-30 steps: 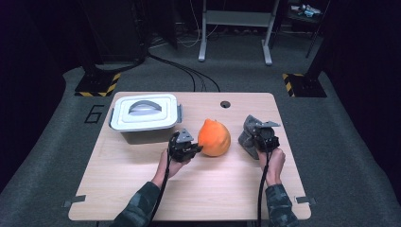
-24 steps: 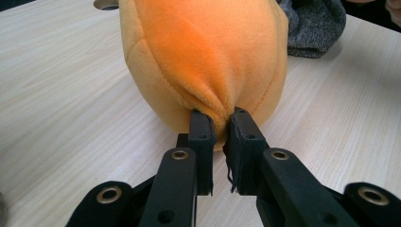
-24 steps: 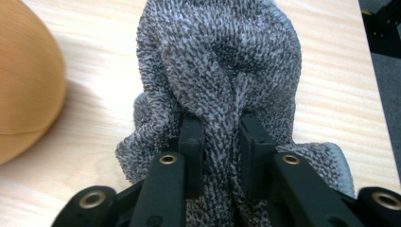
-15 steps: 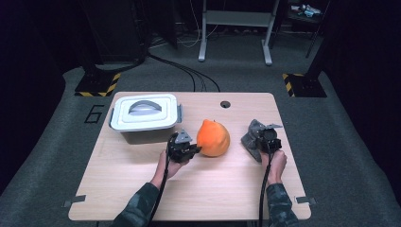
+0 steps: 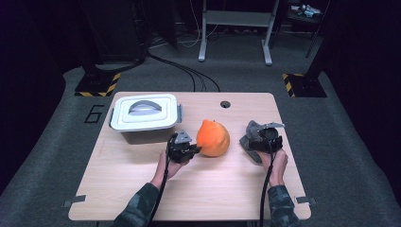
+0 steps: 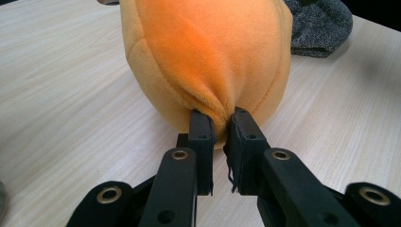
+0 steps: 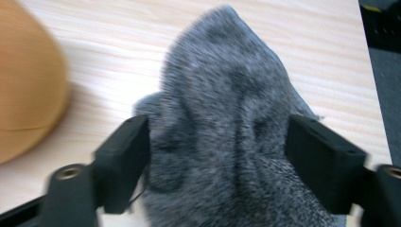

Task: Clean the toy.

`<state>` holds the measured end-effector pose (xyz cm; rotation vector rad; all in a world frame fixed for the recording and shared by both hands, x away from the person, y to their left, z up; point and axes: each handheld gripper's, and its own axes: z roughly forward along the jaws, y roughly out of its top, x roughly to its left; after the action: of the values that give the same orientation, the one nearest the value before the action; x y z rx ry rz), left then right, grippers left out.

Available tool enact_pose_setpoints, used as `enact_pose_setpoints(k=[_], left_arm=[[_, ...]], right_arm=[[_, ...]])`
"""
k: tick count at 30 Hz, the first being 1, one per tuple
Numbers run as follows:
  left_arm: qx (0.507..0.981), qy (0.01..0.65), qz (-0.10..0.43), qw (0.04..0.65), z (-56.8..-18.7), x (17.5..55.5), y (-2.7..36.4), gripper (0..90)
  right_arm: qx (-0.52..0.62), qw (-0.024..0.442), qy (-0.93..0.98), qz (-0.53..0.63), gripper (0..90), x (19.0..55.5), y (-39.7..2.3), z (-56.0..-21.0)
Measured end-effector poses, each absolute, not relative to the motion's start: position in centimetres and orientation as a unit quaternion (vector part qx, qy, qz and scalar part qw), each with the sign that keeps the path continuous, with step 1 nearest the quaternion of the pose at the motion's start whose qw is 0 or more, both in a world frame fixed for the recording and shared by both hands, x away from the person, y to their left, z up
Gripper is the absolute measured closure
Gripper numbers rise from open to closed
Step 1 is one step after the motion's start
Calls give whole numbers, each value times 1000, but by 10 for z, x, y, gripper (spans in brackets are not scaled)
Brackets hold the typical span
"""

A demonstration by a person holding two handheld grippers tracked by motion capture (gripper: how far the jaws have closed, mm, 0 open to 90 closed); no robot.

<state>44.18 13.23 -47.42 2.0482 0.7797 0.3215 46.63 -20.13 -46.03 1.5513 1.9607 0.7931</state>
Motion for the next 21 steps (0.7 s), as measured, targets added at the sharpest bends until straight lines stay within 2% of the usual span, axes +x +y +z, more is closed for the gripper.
enact_pose_setpoints(k=[2,9,21], left_arm=[[826,316,131,448,-474,442,132,805],[825,317,134,448,-474,441,132,801],[828,313,137,445,-476,438,132,795]], right_arm=[[561,253,726,306,155,460,-198,-456],[515,225,756,335,122,435,-175,-460],[497,190,779,333,129,412,-155,-490]])
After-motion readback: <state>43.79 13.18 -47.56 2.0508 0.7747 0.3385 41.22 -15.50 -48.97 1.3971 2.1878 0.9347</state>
